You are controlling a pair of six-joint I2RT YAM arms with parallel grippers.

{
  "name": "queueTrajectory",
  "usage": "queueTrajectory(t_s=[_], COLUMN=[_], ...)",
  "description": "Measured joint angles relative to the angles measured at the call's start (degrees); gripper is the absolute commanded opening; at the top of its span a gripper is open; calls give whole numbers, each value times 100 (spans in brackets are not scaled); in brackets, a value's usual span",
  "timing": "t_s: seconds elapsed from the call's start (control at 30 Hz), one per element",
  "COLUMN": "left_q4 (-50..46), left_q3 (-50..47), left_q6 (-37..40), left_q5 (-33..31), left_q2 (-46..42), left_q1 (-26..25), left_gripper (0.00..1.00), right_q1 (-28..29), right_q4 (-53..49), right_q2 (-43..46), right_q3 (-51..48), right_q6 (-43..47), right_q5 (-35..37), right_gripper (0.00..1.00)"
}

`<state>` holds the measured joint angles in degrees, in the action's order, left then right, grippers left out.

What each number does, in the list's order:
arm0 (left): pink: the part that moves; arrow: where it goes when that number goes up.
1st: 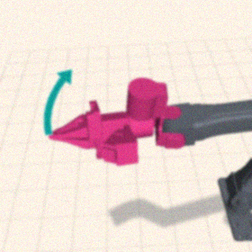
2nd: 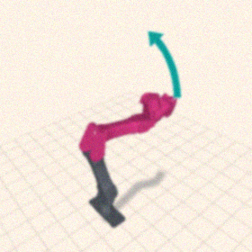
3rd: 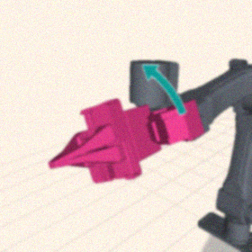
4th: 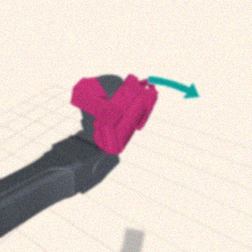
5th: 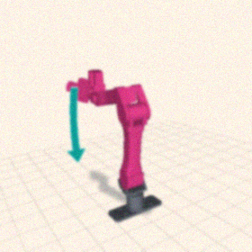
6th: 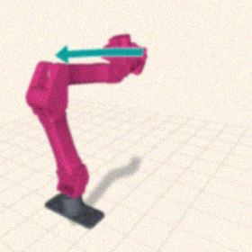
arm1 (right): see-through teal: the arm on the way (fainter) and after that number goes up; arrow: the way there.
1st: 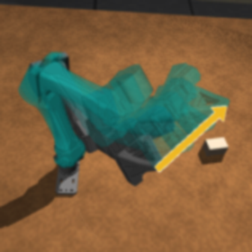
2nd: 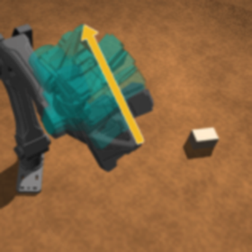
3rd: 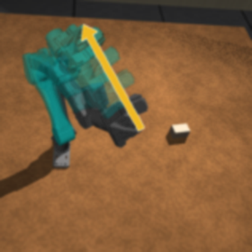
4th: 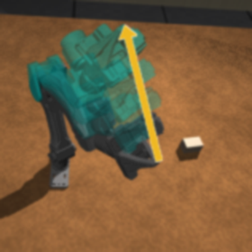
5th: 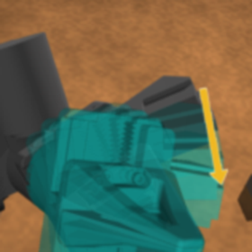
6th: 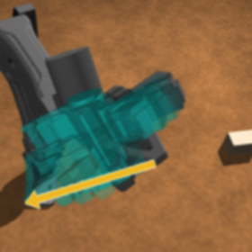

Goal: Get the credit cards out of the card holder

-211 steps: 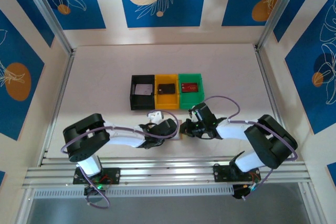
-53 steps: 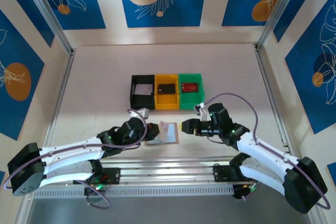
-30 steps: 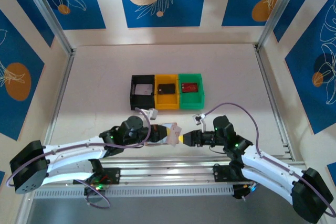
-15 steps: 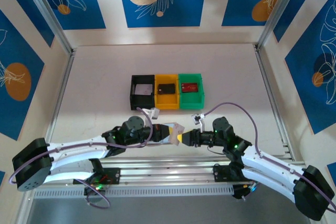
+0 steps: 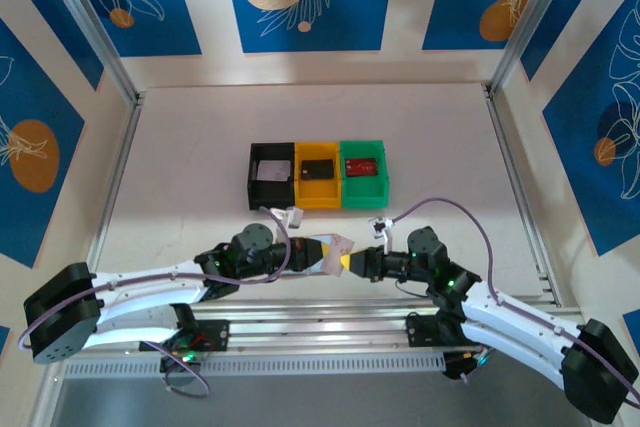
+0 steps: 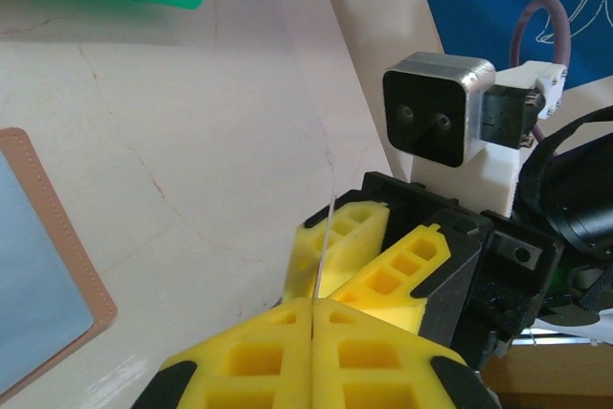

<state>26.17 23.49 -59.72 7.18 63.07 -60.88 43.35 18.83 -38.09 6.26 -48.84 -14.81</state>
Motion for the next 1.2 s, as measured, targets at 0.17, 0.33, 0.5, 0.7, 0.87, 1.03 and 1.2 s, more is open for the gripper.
queueTrajectory(t_s=[0.17,0.33,0.5,0.7,0.87,1.03,1.2], left_q4=[-2,7,66,-295,-446,-304,175], left_q3=[-39,-44,-42,-46,-323,-763,-793], left_q6=[-22,-37,-39,-17,-138,-313,-317], left_q5=[-63,-79,-46,-68,-245,-476,-706], left_q2=[0,7,17,-363,-1346,-1523,-1019], left_q1=[0,-7,-28,-44,-70,-378,-898], left_gripper=[0,0,0,26,54,65,66], right_q1=[17,44,48,46,42,42,61], right_q4=[-9,26,-57,-280,-444,-354,-201], right_q2=[352,719,1016,1598,2267,2739,2785], right_q3=[-68,-179,-245,-361,-579,-579,-579], right_q6=[-39,-83,-81,-101,-321,-702,-1156], right_q5=[70,66,68,199,457,796,1222], right_gripper=[9,0,0,0,0,0,0])
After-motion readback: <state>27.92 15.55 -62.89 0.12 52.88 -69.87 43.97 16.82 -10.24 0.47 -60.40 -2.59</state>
